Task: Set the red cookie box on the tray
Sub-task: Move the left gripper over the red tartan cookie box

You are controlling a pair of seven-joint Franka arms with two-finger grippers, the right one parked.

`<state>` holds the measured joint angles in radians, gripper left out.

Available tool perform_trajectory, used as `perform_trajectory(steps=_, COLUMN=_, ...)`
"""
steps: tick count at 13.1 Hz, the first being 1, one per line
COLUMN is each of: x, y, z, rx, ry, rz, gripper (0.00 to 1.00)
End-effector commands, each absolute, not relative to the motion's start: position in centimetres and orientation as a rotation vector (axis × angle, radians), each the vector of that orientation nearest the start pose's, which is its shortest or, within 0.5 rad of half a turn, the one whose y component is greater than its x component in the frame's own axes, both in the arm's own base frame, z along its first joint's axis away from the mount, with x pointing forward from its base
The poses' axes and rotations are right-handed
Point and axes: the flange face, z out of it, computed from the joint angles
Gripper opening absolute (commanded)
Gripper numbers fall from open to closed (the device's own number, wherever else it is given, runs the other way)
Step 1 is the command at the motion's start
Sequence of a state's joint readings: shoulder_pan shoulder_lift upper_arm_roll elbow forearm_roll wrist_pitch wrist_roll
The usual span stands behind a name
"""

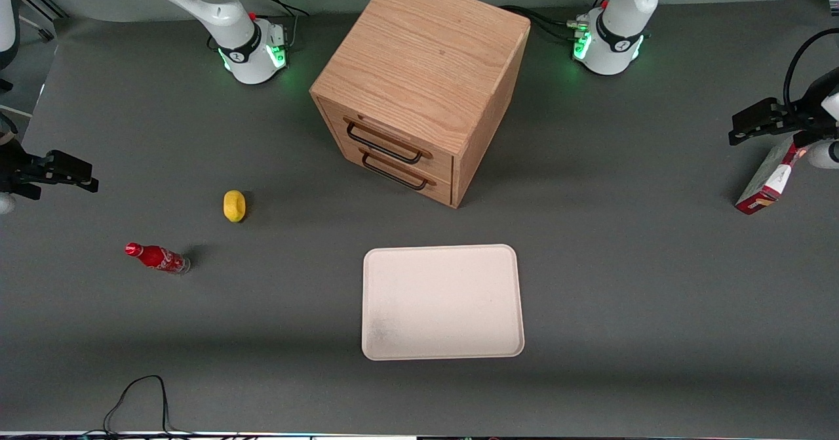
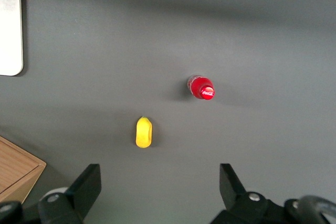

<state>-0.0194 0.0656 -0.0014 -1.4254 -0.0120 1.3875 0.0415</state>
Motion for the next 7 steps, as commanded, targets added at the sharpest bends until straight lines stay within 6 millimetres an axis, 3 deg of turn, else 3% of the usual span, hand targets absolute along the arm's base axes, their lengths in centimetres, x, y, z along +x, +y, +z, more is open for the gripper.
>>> perform_trajectory(steps=1, x=54.94, y=-1.52, z=64.95, rx=-3.144, ry=0.125, rz=0.162, gripper=1.0)
perform_trajectory(steps=7, x=54.71, y=-1.19, z=64.62, rx=-3.137, ry=0.121, rz=0.19, gripper=1.0)
